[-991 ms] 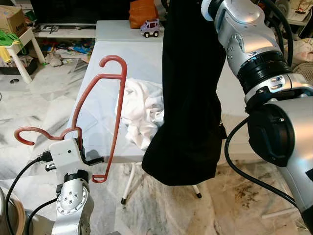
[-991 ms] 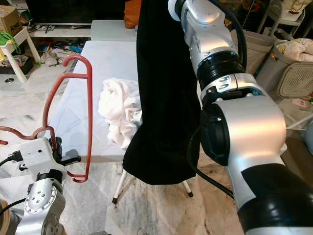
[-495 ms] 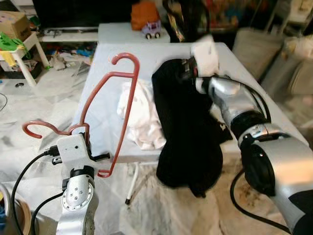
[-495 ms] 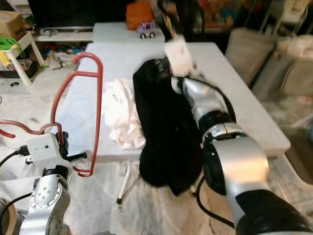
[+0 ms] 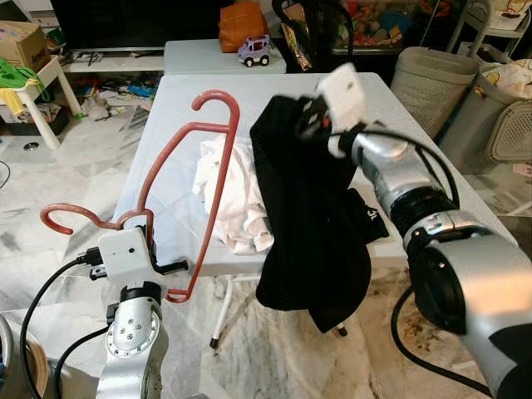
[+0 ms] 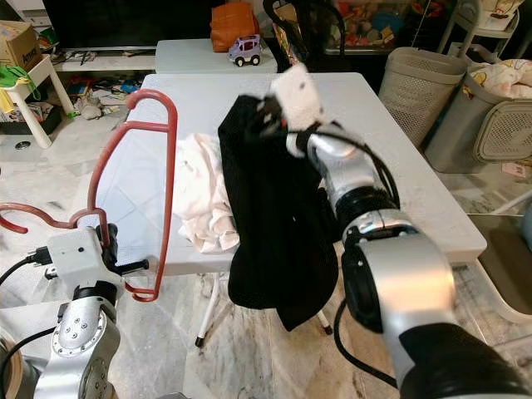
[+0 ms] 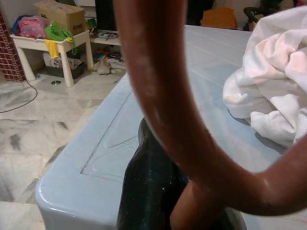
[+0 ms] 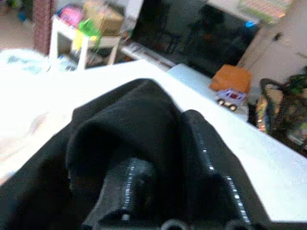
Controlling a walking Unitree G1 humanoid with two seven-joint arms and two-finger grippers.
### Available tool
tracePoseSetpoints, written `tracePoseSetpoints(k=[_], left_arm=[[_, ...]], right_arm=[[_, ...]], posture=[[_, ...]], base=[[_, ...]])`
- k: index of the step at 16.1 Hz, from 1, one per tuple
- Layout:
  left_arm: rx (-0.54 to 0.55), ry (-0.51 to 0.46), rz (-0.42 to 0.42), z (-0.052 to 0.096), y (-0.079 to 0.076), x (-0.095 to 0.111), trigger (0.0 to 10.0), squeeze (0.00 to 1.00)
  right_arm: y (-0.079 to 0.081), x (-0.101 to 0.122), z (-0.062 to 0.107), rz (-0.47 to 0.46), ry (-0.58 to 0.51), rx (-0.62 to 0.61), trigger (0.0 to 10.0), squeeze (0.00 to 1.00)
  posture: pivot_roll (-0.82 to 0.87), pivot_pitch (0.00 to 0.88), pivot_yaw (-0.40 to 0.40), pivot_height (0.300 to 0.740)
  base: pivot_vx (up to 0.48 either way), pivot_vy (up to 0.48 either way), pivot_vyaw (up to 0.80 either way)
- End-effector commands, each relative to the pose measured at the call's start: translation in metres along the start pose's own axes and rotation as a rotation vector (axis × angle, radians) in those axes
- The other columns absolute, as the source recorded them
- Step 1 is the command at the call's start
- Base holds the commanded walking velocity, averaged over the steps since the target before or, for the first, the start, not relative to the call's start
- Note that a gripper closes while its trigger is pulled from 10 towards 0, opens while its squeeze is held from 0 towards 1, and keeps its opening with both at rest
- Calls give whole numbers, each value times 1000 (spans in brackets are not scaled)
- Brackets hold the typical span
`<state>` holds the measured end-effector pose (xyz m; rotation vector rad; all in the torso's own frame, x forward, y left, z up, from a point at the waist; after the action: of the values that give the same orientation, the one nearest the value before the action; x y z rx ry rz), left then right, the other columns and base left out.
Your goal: Hang hanger
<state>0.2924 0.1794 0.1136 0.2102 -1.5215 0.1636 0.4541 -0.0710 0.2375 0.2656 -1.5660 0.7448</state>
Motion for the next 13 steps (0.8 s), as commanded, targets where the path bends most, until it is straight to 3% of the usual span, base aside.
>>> tracePoseSetpoints(k=[1,5,7,13], left_arm=[[-13,-6,-1,-1,-4,1,10000,0],[-28,2,3,-2,-7,-1,10000,0],[-47,11,3,-3,-9,-3,10000,0],[-83,15,7,-7,-16,-4,10000,0]], right_arm=[[6,-8,1,20,37,40,10000,1000],[12,-30,6,3,85,71,10000,1000],[10,-45,17,-57,84,76,10000,1000],[4,-54,32,-164,62,95,10000,1000]], posture=[[56,0,-20,740],[46,0,-15,740],[36,0,-7,740],[7,0,12,740]], base=[[0,0,0],[0,0,0],[0,0,0],[0,0,0]])
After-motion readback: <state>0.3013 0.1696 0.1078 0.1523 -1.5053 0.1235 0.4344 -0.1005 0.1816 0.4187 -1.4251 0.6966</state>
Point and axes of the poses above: a point about 5 cm out from each wrist's last joint towards the gripper, its own z axis pointing back from the gripper into the wrist, its own x axis along the axis of the wrist's last joint, y = z × x, the point moved 5 cm from there along -z, pointing out of the wrist towards the gripper, and after that the axes turned 5 degrees about -z, right-handed, at the moved point
